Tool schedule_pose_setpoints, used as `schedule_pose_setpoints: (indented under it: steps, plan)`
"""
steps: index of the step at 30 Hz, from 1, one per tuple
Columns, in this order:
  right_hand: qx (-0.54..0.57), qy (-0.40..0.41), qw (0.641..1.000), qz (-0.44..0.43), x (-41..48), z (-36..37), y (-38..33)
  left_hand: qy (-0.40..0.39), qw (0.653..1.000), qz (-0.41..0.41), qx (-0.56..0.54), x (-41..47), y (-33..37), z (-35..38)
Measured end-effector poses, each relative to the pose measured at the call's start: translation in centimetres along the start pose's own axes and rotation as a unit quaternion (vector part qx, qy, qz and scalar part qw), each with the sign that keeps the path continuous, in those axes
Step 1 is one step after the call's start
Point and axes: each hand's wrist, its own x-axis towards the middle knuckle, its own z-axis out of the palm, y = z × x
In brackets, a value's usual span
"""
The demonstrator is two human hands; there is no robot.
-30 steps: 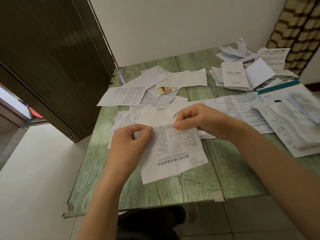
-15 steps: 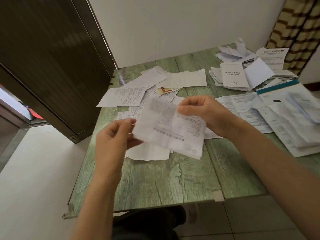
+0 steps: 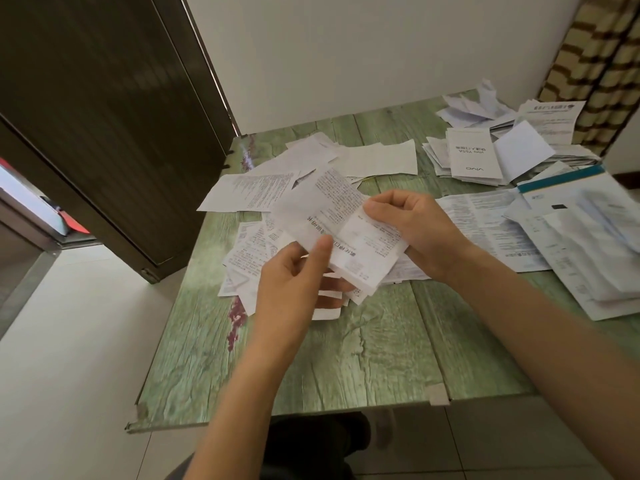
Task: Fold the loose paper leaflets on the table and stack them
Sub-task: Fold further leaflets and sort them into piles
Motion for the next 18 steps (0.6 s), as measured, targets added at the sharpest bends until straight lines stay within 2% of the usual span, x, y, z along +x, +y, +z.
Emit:
schedule_pose_setpoints:
  steps: [3,6,11,15,18]
  plan:
    - [-0.024,-0.056,0.998,0.014,-0.1,-0.2,-0.1,0.035,0.999,0.005,0.023,0.2,-0.5,-0.1]
    - [-0.041,-0.104,0.993,0.031,-0.1,-0.5,-0.2,0.026,0.999,-0.002,0.035,0.4,-0.6,-0.5]
    - [-0.072,-0.123,0.989,0.027,0.0,-0.5,0.0,0.023,1.000,-0.016,0.006,0.5,-0.4,-1.0]
    - [-0.099,-0.110,0.989,0.002,-0.2,-0.2,0.2,0.051,0.990,-0.069,-0.113,0.8,-0.2,-1.1]
    - [-0.100,-0.111,0.989,-0.019,-0.1,-0.2,0.4,-0.006,0.971,-0.120,-0.209,0.7,0.1,-1.1]
